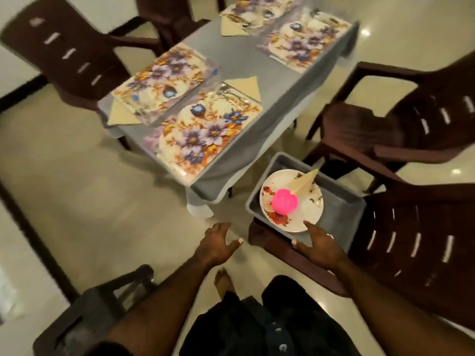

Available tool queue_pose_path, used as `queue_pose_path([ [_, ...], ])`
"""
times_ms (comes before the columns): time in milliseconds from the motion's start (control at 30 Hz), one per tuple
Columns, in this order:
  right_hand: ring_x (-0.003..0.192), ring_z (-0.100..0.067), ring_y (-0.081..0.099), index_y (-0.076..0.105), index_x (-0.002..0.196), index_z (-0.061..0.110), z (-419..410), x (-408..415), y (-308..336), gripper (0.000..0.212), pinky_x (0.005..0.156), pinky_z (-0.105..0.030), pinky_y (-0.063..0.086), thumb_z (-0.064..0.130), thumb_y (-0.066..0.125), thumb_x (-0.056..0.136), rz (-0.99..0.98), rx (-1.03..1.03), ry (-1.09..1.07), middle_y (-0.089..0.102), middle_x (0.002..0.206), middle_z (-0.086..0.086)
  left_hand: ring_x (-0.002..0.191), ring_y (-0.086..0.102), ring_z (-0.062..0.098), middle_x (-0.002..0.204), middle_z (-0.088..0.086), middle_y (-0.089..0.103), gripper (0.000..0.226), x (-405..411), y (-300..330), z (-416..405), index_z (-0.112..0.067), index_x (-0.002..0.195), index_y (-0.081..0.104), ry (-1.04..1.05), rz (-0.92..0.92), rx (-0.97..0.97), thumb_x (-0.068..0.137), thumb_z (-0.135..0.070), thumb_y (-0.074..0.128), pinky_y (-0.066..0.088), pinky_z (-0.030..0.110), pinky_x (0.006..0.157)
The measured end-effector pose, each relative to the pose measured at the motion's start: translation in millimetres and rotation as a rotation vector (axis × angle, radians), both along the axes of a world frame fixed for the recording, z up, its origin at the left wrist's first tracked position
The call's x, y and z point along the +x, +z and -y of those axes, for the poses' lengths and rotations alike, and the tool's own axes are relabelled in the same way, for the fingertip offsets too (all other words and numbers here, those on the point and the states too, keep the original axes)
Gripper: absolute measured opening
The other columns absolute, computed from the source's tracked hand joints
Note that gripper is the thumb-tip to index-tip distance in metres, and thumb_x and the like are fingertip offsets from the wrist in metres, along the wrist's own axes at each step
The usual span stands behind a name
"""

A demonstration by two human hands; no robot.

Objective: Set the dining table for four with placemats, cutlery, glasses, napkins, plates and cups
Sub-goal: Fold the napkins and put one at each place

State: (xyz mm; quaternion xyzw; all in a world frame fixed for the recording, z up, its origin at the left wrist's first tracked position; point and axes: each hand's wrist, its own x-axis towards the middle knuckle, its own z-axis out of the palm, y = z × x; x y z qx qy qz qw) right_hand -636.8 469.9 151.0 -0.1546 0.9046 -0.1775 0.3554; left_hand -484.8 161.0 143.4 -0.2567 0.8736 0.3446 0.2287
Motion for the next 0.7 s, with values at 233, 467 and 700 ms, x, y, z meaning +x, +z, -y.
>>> queue_pose_path([
  [233,0.147,-0.031,0.043,0.032,0.163,0.019,-25,1,-27,0.121,0.120,-0.041,0.037,0.096,0.048,0.071,0.066,0.039,-0.275,0.043,0.161,-0.011,0.147,0.040,0.028,0.162,0.005,0.041,0.081,-100,-5,-11,-0.024,0.157,0.041,-0.297,0.012,0.043,0.093,-0.068,0.062,0.039,0.043,0.119],
  [467,0.143,-0.034,0.047,0.029,0.163,0.026,-8,-86,-95,0.085,0.116,-0.044,0.042,0.056,0.067,0.093,0.169,-0.023,-0.309,0.046,0.158,-0.013,0.138,0.050,0.025,0.152,0.000,0.052,0.070,-198,-39,-27,-0.029,0.151,0.048,-0.332,0.060,0.003,0.092,-0.058,0.069,0.046,0.039,0.111],
  [700,0.138,-0.037,0.050,0.035,0.159,0.033,46,-184,-162,0.074,0.115,-0.046,0.044,0.056,0.063,0.095,0.245,-0.121,-0.385,0.049,0.154,-0.013,0.138,0.052,0.031,0.154,0.009,0.052,0.070,-280,-73,-17,-0.023,0.152,0.050,-0.170,0.082,-0.016,0.094,-0.053,0.072,0.045,0.039,0.111],
])
